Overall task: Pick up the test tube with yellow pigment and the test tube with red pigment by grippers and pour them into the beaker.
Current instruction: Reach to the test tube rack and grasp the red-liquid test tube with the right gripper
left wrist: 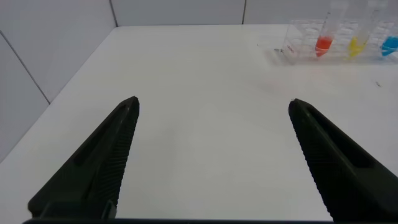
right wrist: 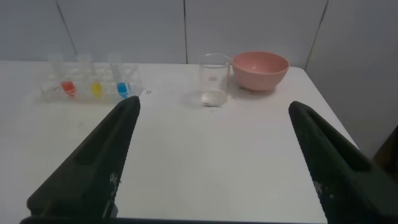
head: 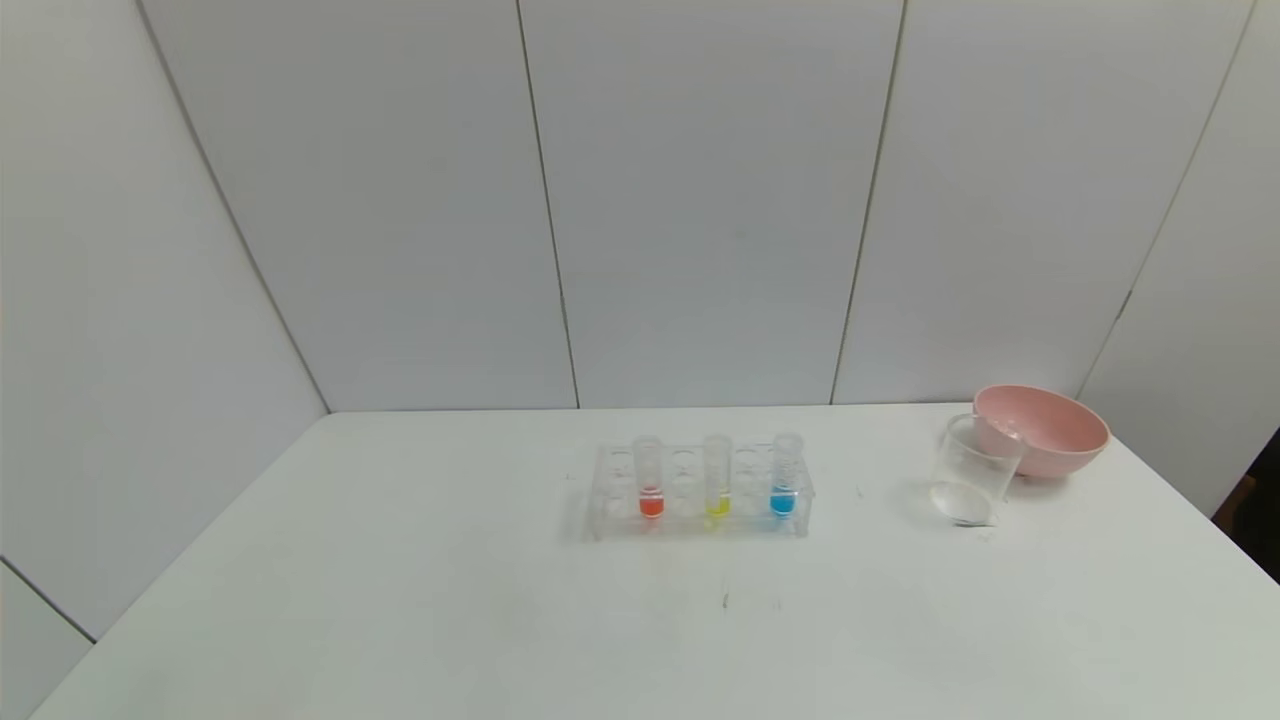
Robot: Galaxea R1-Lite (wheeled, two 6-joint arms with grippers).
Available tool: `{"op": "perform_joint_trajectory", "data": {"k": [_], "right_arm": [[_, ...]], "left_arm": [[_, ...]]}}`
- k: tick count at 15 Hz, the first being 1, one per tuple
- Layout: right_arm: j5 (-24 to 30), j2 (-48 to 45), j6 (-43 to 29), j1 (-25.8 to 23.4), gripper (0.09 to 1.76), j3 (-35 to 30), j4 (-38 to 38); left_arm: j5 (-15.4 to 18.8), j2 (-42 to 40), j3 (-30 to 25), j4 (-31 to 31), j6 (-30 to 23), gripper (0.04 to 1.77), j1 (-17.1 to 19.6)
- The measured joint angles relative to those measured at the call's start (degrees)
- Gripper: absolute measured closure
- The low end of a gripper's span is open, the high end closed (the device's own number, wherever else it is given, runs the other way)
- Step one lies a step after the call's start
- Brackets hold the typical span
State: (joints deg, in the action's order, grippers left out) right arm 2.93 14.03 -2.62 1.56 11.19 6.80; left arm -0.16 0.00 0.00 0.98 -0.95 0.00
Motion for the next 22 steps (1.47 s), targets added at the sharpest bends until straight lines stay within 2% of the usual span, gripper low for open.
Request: {"op": "perform_joint_trajectory", "data": {"k": [2, 5, 9, 13, 16, 22], "right_arm": [[1.83, 5.4, -0.02, 0.55, 0.14, 3.63, 0.89], [9.14, 12.95, -0.11, 0.89, 0.14, 7.77, 0.66], [17.05, 21.86, -0.17, 2.13, 0.14, 10.23, -0.87], [18.47, 31.63, -0.27, 9.9, 0.14, 13.56, -0.71], [10.48, 39.77, -1.48, 17.29, 0.14, 17.55, -0.56], [-11.79, 54.52, -11.61, 38.53, 0.14, 26.23, 0.55]], "left_arm": [[0.0, 0.0, 0.0, 0.0, 0.02, 0.09, 0.0], [0.0, 0.0, 0.0, 0.0, 0.0, 0.09, 0.0], [0.0, 0.0, 0.0, 0.0, 0.0, 0.09, 0.0], [0.0, 0.0, 0.0, 0.0, 0.02, 0.09, 0.0], [0.0, 0.0, 0.0, 0.0, 0.02, 0.09, 0.0], [0.0, 0.0, 0.0, 0.0, 0.02, 0.09, 0.0]]}}
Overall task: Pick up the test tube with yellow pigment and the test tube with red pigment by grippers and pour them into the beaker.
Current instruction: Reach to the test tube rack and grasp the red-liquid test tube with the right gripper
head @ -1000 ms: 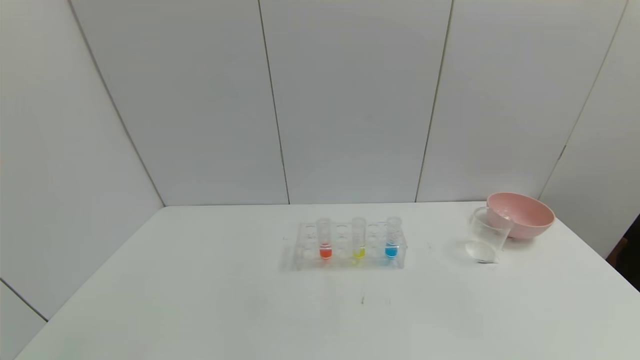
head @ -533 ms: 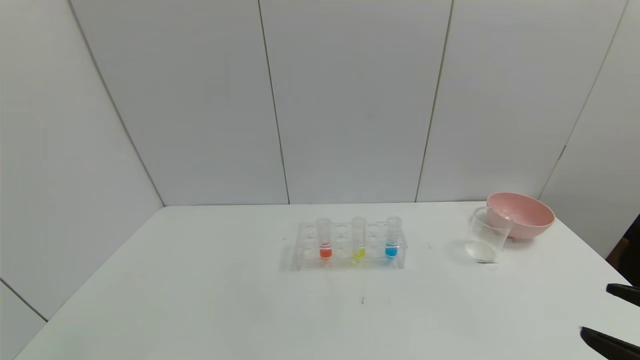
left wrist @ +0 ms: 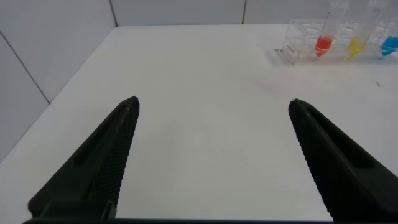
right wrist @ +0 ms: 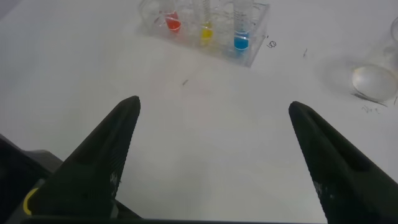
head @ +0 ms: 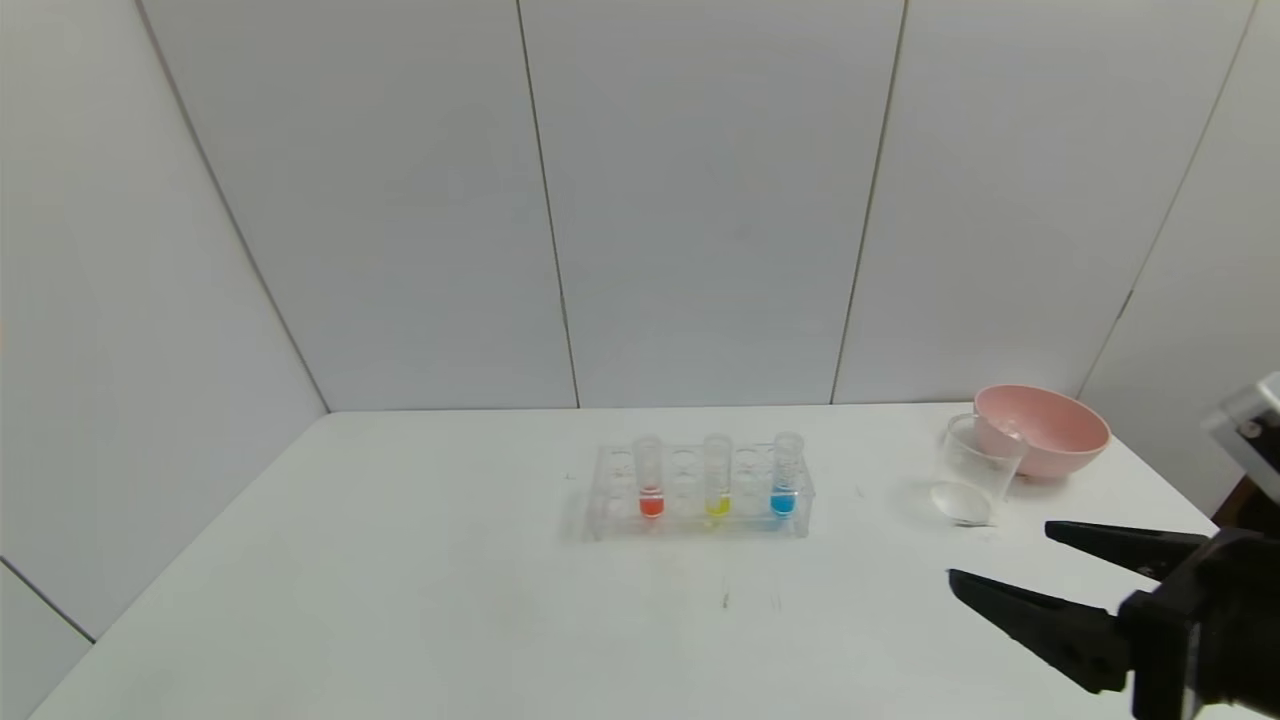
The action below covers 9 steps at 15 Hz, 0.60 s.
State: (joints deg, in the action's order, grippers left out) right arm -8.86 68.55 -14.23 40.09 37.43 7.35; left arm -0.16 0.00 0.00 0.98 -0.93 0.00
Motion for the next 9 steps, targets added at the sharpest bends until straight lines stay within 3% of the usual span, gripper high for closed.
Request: {"op": "perform_joint_trajectory", "data": {"k": [3, 9], "right_arm": [[-6.86, 8.83, -4.95, 6.27, 0.14, 5.38, 0.37], [-14.79, 25.27, -6.95, 12.13, 0.14, 17.37, 0.15]], "left_arm": [[0.0, 0.0, 0.0, 0.0, 0.0, 0.09, 0.0], [0.0, 0.0, 0.0, 0.0, 0.0, 0.09, 0.0]]}}
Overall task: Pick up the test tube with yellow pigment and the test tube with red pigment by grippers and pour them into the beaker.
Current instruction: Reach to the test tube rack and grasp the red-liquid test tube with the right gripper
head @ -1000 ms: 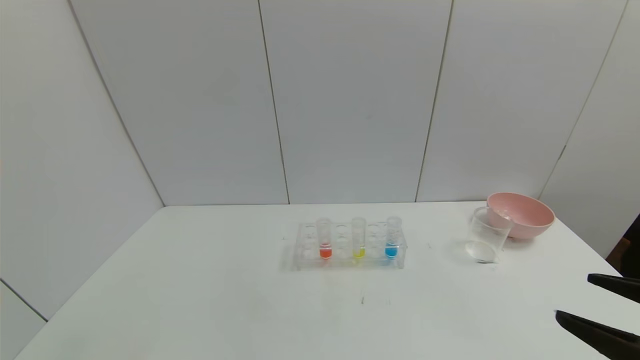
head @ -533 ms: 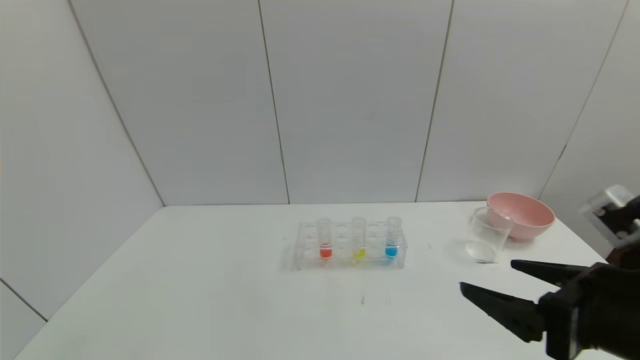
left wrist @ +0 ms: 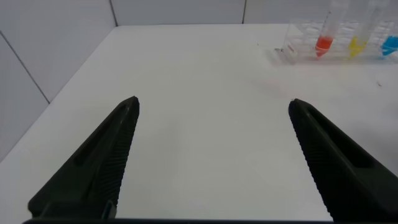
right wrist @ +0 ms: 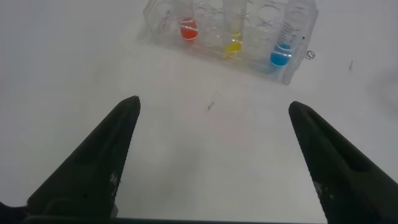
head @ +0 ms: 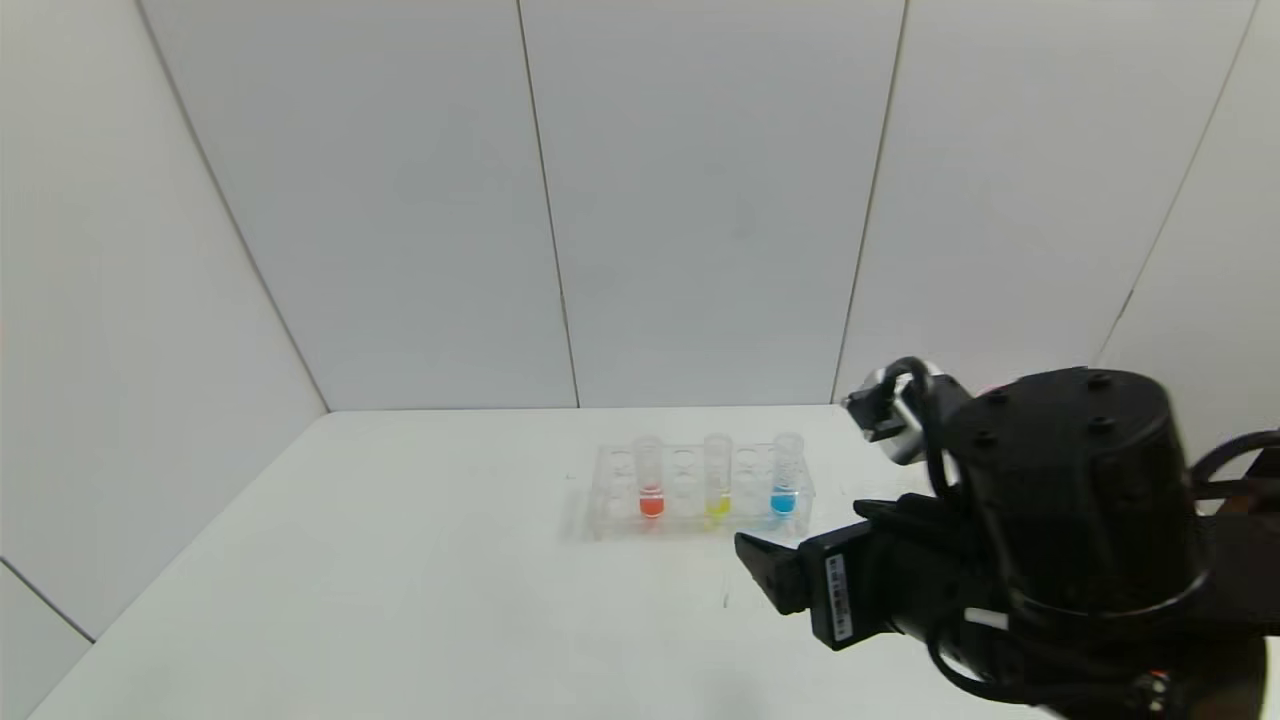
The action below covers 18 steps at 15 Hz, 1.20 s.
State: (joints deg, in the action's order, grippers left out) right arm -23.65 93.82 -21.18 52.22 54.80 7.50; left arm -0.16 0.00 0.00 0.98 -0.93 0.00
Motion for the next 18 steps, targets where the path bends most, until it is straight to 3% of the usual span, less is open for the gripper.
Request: {"op": "perform_joint_trajectory", "data": {"k": [9, 18], "right_arm": [[-7.44, 21.35, -0.26, 5.51, 0.14, 19.87, -0.96], [-11.3, 35.8, -0.72, 2.16, 0.14, 38.95, -5.1]], "left_arm": [[0.0, 0.0, 0.0, 0.0, 0.0, 0.09, 0.0], [0.0, 0.0, 0.0, 0.0, -0.02, 0.09, 0.0]]}}
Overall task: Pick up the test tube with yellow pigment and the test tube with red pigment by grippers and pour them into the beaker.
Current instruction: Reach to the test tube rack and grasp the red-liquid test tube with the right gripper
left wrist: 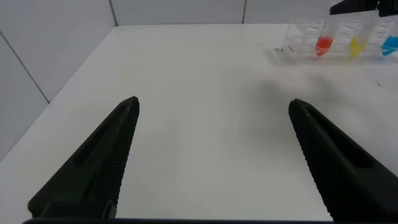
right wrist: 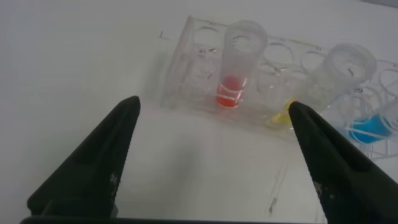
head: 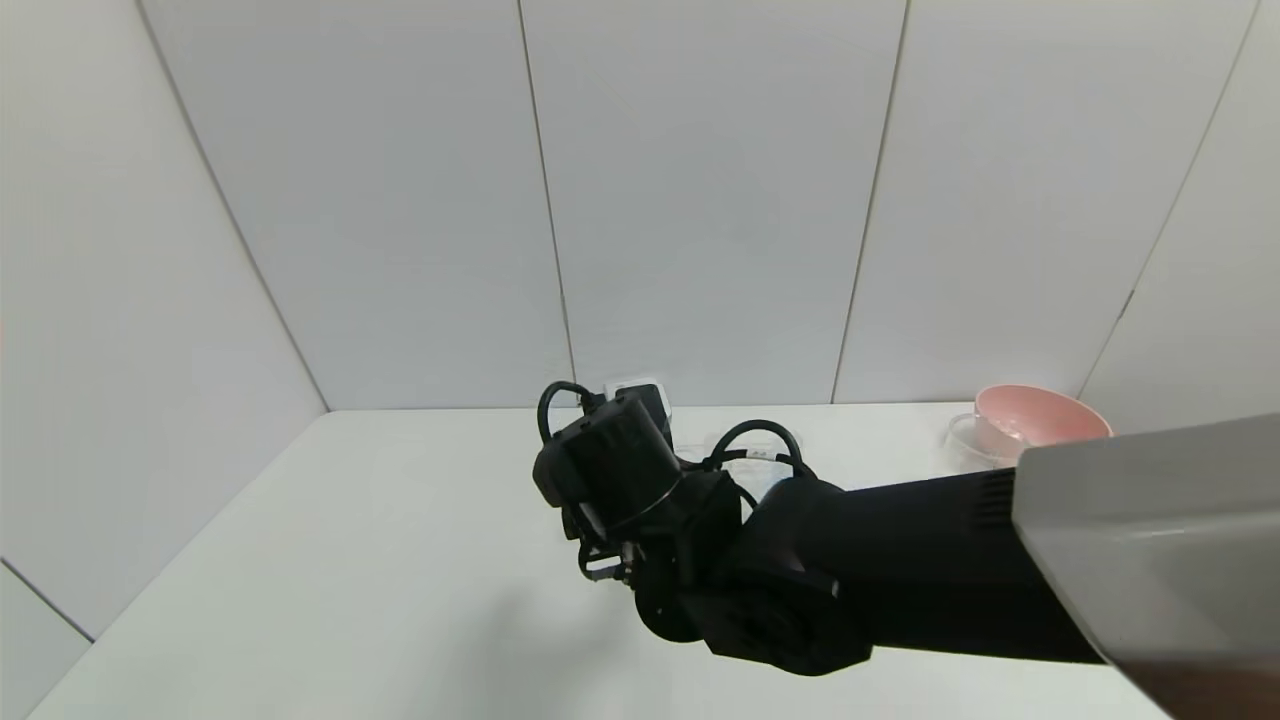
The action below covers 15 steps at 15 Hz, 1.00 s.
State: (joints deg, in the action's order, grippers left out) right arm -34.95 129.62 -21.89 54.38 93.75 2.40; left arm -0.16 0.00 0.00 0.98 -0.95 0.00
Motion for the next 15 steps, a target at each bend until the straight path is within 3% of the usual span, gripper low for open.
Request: {"op": "perform_joint_trajectory", "data": {"k": [10, 15], "right_arm": [[-0.85, 10.51, 0.77, -3.12, 0.14, 12.53, -0.9], [-1.17, 12.56, 0.9, -3.91, 0.14, 15.07, -0.71]], "left_arm": [[0.02, 0.0, 0.0, 0.0, 0.0, 0.09, 0.0], [0.0, 0.0, 0.0, 0.0, -0.02, 0.09, 0.0]]}}
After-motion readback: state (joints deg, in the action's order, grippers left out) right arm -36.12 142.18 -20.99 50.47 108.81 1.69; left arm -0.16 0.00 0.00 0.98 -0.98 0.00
